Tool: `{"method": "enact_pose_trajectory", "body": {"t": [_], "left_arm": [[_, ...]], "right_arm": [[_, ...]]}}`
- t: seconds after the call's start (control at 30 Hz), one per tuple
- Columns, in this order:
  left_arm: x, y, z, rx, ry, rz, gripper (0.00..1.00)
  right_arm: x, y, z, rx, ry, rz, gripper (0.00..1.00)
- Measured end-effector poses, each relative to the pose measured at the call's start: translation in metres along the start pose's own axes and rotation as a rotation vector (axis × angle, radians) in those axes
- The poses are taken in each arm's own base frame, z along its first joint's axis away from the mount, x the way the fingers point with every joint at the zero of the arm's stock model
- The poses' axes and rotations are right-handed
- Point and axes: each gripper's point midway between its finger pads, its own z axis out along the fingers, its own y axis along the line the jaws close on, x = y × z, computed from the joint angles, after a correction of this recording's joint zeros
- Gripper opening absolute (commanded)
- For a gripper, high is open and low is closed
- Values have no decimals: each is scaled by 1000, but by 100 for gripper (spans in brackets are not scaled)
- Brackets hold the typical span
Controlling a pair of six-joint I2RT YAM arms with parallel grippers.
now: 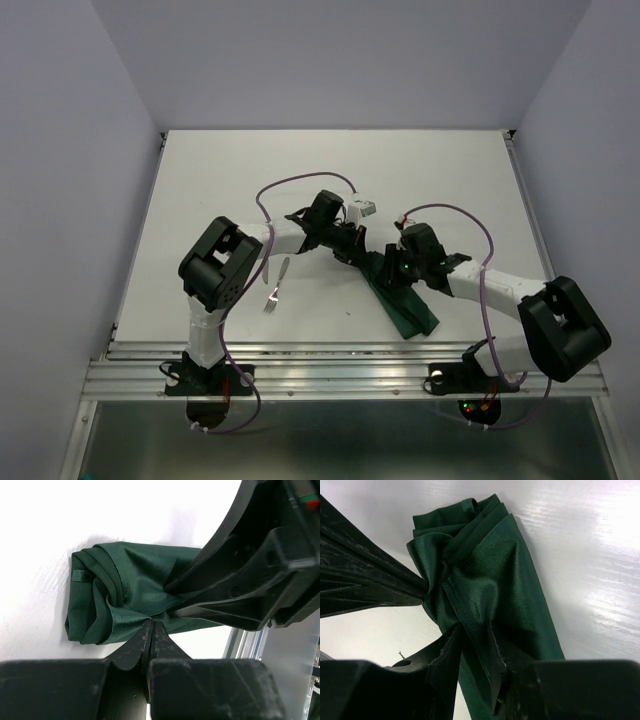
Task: Fold the napkin into a case and place the utensils inside
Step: Stuff the top corner of the smaller-rectangle-folded napkin into the folded napkin.
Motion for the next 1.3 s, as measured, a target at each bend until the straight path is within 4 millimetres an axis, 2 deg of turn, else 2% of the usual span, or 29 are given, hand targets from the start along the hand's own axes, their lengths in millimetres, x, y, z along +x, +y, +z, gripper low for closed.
{"method": "enact_pose_trajectory", "body": {"t": [0.23, 0.47, 0.63, 0.73, 0.77, 0.83, 0.97, 1.17, 1.3], "left_arm": [[0, 0, 0, 0, 0, 0, 0], [0, 0, 0, 0, 0, 0, 0], [0, 0, 0, 0, 0, 0, 0], [0, 0, 0, 0, 0, 0, 0], [0, 0, 0, 0, 0, 0, 0], [1, 1, 0, 0, 1, -1, 0], [2, 2, 2, -2, 6, -5, 0], [2, 2, 2, -2, 6, -5, 0], [2, 2, 2, -2, 6, -5, 0]], "right_arm": [[2, 8, 4, -35, 9, 10, 9], [-4, 19, 6, -73, -16, 21, 6], [-3, 19, 13, -74, -7, 41, 6], [-1, 19, 16, -75, 1, 45, 11], [0, 18, 17, -74, 6, 47, 16], [2, 16, 20, -67, 17, 51, 21], [1, 17, 19, -68, 11, 50, 25], [-19, 25, -2, -82, -70, 30, 28], [-29, 29, -10, -82, -100, 9, 35]]}}
